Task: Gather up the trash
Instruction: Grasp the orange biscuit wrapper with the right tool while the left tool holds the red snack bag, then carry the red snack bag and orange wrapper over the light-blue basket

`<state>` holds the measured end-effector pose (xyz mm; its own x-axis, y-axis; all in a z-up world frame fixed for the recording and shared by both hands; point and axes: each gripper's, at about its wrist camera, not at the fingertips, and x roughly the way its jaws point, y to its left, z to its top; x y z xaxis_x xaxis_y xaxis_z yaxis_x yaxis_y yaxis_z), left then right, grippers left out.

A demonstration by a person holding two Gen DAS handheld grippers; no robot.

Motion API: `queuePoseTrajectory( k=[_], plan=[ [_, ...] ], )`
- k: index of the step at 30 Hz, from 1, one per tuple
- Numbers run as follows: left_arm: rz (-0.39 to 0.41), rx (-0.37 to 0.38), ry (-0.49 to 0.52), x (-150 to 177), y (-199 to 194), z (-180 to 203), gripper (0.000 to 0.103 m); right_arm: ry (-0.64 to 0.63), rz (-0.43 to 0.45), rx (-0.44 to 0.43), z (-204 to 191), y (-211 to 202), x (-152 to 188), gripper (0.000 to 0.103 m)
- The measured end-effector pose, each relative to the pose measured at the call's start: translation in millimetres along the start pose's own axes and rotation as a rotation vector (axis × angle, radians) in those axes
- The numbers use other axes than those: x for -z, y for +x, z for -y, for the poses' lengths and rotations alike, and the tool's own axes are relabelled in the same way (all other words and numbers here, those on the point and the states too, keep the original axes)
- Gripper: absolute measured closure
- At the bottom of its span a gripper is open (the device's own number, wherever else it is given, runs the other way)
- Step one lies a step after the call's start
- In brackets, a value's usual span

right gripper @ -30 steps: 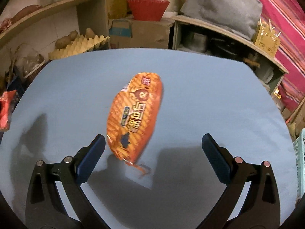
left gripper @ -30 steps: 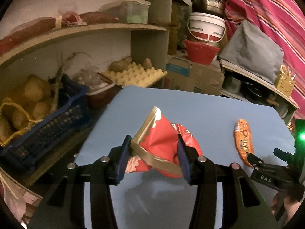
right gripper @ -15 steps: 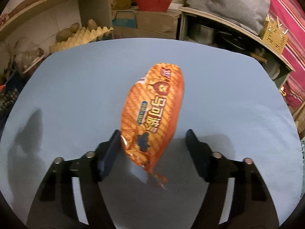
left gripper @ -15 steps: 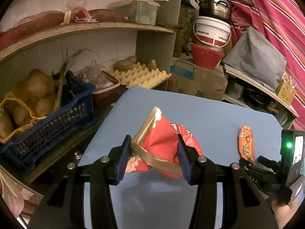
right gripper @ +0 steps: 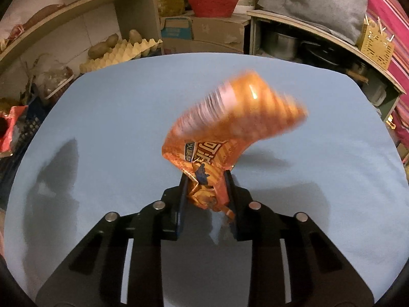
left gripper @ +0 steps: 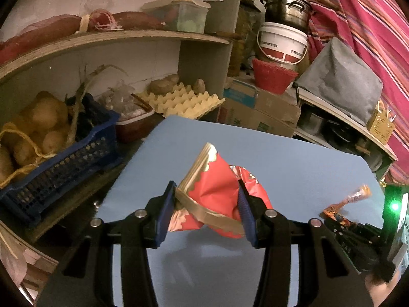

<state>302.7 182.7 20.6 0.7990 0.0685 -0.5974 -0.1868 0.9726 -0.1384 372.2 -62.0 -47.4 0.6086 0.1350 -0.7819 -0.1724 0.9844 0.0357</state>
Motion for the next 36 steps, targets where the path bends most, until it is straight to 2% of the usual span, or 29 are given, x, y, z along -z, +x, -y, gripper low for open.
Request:
queuePoseTrajectory(
  k=[9, 19, 27, 31, 36],
  plan=[
    [0.008, 0.047, 0.028, 1, -5, 42, 0.056, -0.033, 0.053, 0.038, 37, -35, 13, 0.076],
    [0.003, 0.105, 0.082, 12, -5, 108, 0.056, -0.016, 0.101, 0.095, 116, -86, 34, 0.076],
    [-0.007, 0.136, 0.161, 27, 1, 166, 0.056, 0.051, 0.133, 0.164, 195, -120, 55, 0.076],
    [-0.014, 0.151, 0.205, 37, 2, 192, 0.056, 0.13, 0.142, 0.167, 233, -129, 65, 0.076],
    [-0.002, 0.142, 0.255, 57, -11, 213, 0.056, 0.18, 0.144, 0.159, 261, -136, 78, 0.076]
  ],
)
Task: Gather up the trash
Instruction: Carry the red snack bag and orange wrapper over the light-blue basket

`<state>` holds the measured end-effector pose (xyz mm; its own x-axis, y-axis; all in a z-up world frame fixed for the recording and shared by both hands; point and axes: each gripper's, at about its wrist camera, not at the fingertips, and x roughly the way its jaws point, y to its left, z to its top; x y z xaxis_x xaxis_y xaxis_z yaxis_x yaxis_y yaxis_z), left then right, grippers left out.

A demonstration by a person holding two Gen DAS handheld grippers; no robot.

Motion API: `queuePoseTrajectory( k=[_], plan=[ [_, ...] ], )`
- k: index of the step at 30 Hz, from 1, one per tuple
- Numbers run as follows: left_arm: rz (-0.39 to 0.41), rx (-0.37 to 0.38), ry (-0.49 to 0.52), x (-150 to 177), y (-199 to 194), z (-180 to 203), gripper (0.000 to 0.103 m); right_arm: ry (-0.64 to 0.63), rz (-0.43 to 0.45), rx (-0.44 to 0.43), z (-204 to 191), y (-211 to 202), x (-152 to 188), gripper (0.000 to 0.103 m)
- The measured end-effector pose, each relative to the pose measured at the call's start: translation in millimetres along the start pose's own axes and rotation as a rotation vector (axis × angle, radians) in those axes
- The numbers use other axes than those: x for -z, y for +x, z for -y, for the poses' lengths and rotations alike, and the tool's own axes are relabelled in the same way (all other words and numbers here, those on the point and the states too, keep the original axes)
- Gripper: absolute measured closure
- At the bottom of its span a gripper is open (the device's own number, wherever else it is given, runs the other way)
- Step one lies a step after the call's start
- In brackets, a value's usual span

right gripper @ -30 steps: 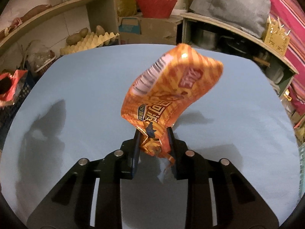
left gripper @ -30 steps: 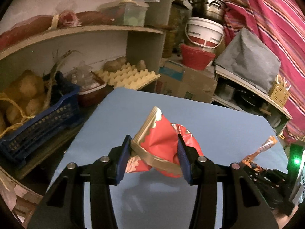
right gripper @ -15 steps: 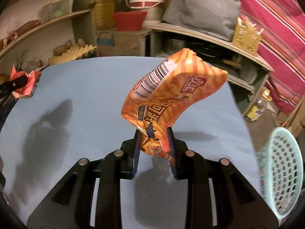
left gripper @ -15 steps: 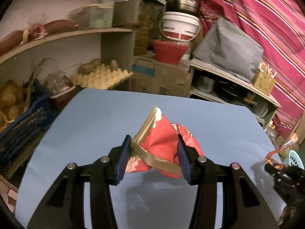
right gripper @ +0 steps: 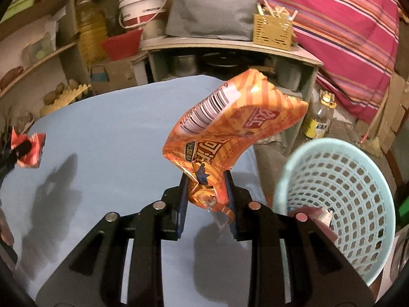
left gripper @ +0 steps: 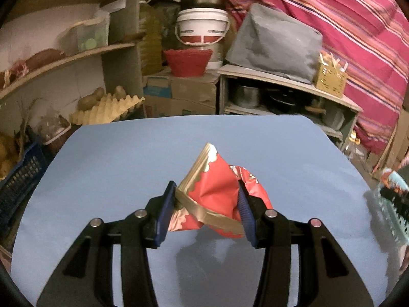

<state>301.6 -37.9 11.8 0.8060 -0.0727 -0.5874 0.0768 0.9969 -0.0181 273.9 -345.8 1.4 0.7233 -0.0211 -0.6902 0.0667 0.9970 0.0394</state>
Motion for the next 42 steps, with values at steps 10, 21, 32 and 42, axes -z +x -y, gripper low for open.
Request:
queuePoseTrajectory(
  k=[10, 21, 32, 42],
  plan=[
    [0.029, 0.017, 0.075, -1, -17, 61, 0.056, 0.005, 0.065, 0.006, 40, -35, 0, 0.076],
    [0.061, 0.146, 0.144, -13, -35, 176, 0.056, 0.146, 0.118, 0.033, 130, -74, 8, 0.076],
    [0.024, 0.266, 0.184, -7, -32, 292, 0.055, 0.249, 0.088, 0.079, 202, -86, 32, 0.076],
    [-0.004, 0.321, 0.219, 13, -20, 351, 0.054, 0.317, 0.02, 0.091, 233, -73, 43, 0.076]
  ],
)
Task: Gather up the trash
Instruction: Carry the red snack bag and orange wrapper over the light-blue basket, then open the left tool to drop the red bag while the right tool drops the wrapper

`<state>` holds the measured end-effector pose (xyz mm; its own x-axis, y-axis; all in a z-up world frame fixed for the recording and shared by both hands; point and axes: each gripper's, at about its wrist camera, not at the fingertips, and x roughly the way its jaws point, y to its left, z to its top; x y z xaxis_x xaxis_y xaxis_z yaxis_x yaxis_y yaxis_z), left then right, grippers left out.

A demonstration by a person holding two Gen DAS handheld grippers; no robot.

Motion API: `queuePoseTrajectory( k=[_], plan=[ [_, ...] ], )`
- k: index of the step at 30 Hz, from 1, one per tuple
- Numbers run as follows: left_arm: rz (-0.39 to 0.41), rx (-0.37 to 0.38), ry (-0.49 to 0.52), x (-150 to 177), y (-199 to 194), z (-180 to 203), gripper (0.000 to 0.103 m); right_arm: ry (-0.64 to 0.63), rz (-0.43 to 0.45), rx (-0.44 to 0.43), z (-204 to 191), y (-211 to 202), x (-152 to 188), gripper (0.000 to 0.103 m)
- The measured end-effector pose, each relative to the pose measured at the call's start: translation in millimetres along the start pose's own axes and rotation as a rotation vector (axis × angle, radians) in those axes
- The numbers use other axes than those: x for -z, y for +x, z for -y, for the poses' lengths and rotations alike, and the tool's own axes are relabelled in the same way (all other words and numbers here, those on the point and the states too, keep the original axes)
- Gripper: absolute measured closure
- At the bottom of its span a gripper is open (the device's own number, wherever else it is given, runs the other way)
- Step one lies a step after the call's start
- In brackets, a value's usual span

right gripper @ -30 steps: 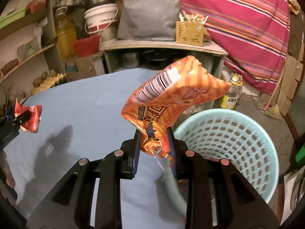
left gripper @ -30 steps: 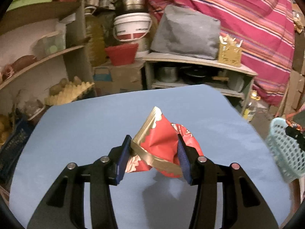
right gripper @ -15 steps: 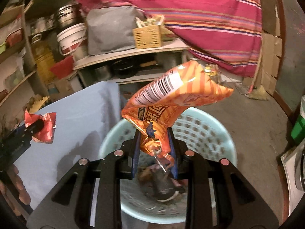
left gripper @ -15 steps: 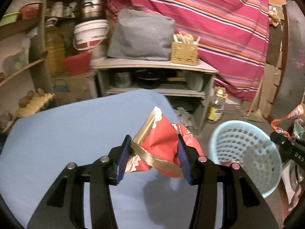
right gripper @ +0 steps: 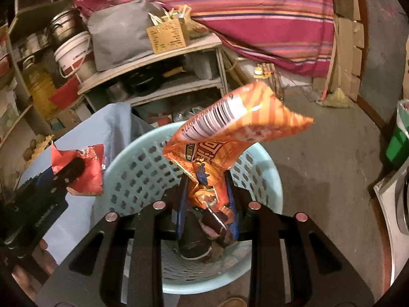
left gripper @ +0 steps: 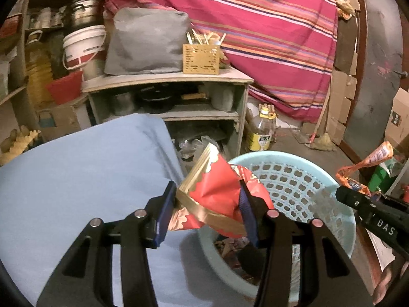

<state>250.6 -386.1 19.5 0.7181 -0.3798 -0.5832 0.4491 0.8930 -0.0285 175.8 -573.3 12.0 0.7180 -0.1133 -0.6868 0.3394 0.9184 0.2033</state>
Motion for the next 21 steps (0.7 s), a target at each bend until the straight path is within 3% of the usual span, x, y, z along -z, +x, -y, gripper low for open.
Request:
queuePoseTrajectory(
  k=[8, 13, 21],
  plan=[
    [-0.01, 0.026, -0.01, -5, 14, 12, 0.052, 0.02, 0.001, -0.006, 2, 5, -3, 0.076],
    [-0.007, 0.018, -0.017, -10, 15, 10, 0.031, 0.01, -0.008, -0.007, -3, 12, -4, 0.076],
    [0.021, -0.022, -0.017, -11, 2, -8, 0.023, -0.009, -0.018, -0.007, -13, 20, -7, 0.074]
  ],
)
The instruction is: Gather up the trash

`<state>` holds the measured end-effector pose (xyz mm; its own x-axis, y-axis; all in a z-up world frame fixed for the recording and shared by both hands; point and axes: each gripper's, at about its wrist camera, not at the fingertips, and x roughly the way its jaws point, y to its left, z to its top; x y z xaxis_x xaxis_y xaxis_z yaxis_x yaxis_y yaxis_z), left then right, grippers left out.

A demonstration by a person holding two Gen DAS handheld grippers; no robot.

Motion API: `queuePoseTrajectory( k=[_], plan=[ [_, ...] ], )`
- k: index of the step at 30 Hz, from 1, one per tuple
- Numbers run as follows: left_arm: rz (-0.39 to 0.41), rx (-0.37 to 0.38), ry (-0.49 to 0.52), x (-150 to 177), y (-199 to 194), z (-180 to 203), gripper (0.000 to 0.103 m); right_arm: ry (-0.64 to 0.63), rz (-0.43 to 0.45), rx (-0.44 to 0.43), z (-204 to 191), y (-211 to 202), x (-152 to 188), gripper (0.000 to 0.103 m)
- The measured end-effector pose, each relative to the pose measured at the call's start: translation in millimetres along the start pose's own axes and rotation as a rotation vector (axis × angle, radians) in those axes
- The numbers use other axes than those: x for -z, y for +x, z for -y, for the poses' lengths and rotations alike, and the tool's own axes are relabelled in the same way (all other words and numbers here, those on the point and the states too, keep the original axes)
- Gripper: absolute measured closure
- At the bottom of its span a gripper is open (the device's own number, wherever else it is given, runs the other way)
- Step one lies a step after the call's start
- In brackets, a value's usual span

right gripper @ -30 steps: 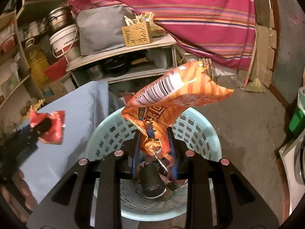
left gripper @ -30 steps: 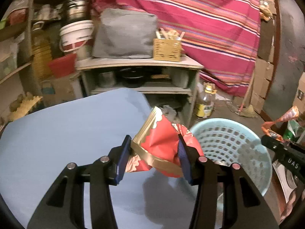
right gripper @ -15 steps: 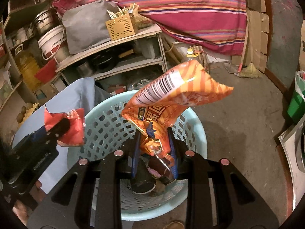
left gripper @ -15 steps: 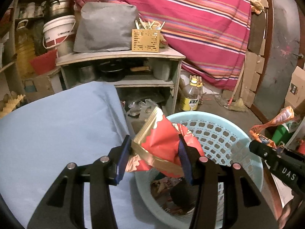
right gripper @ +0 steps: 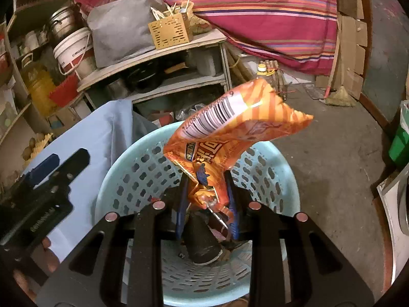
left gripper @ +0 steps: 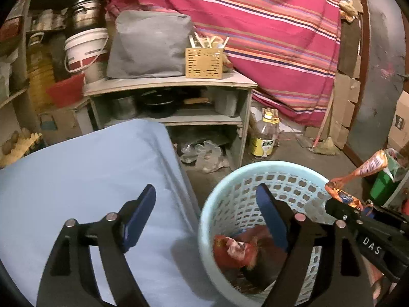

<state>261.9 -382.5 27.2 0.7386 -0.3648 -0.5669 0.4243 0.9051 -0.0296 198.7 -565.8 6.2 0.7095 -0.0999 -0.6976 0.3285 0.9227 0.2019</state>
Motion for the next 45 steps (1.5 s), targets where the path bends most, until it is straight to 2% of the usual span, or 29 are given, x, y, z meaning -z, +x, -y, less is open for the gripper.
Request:
queuePoseTrajectory(
  k=[2, 3, 4, 5, 9, 17, 23, 24, 26, 33, 38, 45],
  plan=[
    [-0.001, -0.009, -0.012, 0, -1, -7, 0.023, 0.002, -0.004, 0.003, -2, 3, 1, 0.07],
    [-0.001, -0.012, -0.015, -1, -2, -10, 0.023, 0.007, -0.009, 0.0, -3, 6, 1, 0.064],
    [0.001, -0.019, -0.02, -1, -3, -14, 0.022, 0.009, -0.013, -0.007, -3, 7, 1, 0.046],
    [0.001, -0.023, -0.021, -1, -3, -17, 0.021, 0.008, -0.018, -0.005, -4, 9, 1, 0.033],
    [0.007, -0.04, -0.028, -2, -8, -29, 0.021, -0.025, -0.027, 0.041, -12, 14, 3, 0.03],
    [0.04, -0.073, -0.024, 5, -34, -51, 0.019, -0.036, 0.0, 0.061, -15, 6, 10, 0.013],
    [0.038, -0.088, -0.027, 20, -68, -77, 0.017, -0.039, 0.024, 0.053, -26, -15, 22, 0.007],
    [0.039, -0.093, -0.027, 23, -74, -82, 0.013, -0.039, 0.033, 0.042, -29, -22, 25, 0.006],
    [0.053, -0.11, -0.03, 30, -91, -92, 0.01, -0.039, 0.052, 0.033, -35, -31, 28, 0.005],
    [0.117, -0.156, -0.002, 55, -154, -121, 0.009, -0.089, 0.095, 0.015, -74, -67, 50, 0.005],
    [0.145, -0.182, 0.004, 90, -195, -137, 0.005, -0.13, 0.175, -0.013, -109, -103, 79, 0.004],
    [0.165, -0.22, -0.044, 142, -237, -162, 0.005, -0.271, 0.342, 0.015, -159, -144, 126, 0.004]
  ],
)
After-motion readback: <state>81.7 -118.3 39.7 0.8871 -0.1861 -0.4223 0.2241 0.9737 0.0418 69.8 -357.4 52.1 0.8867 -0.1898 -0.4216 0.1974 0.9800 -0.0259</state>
